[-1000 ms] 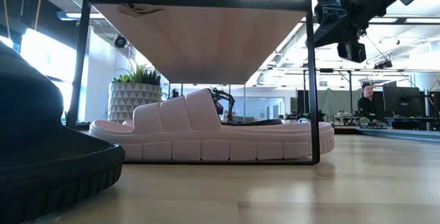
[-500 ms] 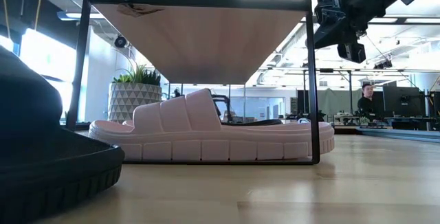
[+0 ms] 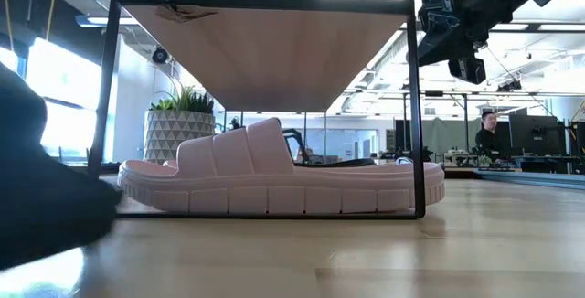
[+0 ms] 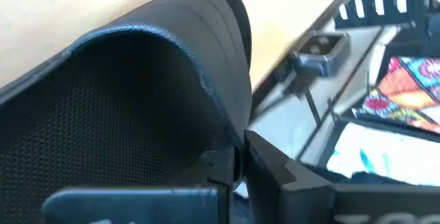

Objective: Pick and place slides into the shelf
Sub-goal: Put the right black slide on the shelf

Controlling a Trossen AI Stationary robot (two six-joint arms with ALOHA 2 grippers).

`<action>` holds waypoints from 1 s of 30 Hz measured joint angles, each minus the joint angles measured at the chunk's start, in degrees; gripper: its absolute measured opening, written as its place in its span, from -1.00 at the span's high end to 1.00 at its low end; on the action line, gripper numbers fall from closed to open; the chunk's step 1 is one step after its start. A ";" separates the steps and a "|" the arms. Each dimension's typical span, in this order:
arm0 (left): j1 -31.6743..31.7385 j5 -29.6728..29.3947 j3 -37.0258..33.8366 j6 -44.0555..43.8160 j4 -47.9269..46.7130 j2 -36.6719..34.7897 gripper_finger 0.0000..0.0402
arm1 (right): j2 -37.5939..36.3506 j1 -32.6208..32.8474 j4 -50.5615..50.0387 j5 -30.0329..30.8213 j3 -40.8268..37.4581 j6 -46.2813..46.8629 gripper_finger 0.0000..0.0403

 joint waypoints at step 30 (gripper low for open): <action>0.81 7.47 52.50 34.51 -58.74 -5.01 0.99 | 0.78 -0.04 32.41 -13.81 0.03 -2.86 1.00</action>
